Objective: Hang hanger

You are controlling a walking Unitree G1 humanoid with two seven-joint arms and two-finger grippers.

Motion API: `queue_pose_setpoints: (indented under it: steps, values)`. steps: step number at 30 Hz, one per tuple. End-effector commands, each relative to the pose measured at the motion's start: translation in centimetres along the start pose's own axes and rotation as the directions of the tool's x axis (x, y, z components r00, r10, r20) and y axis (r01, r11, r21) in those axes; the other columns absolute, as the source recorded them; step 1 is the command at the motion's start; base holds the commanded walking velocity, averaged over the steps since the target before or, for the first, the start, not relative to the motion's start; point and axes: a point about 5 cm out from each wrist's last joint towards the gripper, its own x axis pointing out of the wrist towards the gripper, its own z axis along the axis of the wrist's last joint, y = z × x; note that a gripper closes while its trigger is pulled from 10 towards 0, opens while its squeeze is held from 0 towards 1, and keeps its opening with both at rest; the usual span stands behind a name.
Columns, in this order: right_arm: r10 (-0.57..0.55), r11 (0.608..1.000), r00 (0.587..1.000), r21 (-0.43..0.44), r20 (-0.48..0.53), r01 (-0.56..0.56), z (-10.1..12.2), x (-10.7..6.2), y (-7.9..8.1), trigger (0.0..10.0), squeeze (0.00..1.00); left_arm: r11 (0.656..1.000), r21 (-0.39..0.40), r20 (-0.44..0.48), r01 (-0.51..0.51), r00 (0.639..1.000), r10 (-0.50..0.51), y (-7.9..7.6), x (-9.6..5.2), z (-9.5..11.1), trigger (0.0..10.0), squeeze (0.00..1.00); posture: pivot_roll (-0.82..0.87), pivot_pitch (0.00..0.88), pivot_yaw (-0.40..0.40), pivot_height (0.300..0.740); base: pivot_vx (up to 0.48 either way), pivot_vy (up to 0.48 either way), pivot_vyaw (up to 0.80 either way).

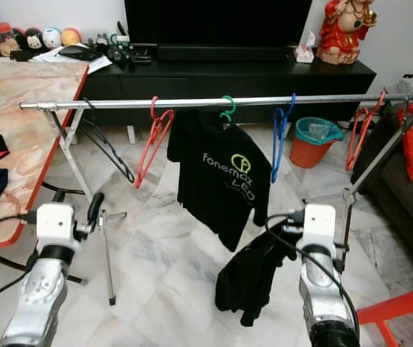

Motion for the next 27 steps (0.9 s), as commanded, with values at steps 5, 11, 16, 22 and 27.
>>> queue_pose_setpoints:
  steps: [5, 11, 16, 22, 27]
  values:
    - [-0.066, 0.997, 0.984, 0.015, -0.167, 0.069, -4.2, -1.3, -0.9, 10.0, 0.0, 0.998, -0.025, 0.031, 0.063, 0.998, -0.062, -1.3, 1.6, 2.0, 10.0, 0.0, -0.11, 0.0, -0.037, 0.74, 0.0, 0.0, 0.0]
    - [-0.065, 0.994, 0.968, 0.064, -0.242, 0.083, -5.7, -1.9, -0.2, 10.0, 0.0, 0.994, -0.038, 0.0, 0.098, 0.995, -0.098, -1.7, 1.6, 2.2, 10.0, 0.0, -0.09, 0.0, -0.029, 0.74, 0.0, 0.0, 0.0]
    - [-0.061, 0.994, 0.957, 0.072, -0.282, 0.084, -6.4, -2.2, 0.3, 10.0, 0.0, 0.991, -0.044, -0.031, 0.125, 0.991, -0.127, -2.1, 1.7, 2.2, 10.0, 0.0, -0.08, 0.0, -0.023, 0.74, 0.0, 0.0, 0.0]
    - [-0.056, 0.993, 0.958, 0.083, -0.281, 0.082, -6.5, -2.2, 0.6, 10.0, 0.0, 0.985, -0.059, -0.07, 0.164, 0.983, -0.168, -2.6, 2.0, 2.3, 10.0, 0.0, -0.09, 0.0, -0.018, 0.74, 0.0, 0.0, 0.0]
    - [-0.067, 0.992, 0.959, 0.086, -0.277, 0.094, -6.6, -2.3, 0.2, 10.0, 0.0, 0.984, -0.064, -0.089, 0.165, 0.981, -0.17, -2.6, 2.1, 2.2, 10.0, 0.0, -0.09, 0.0, -0.019, 0.74, 0.0, 0.0, 0.0]
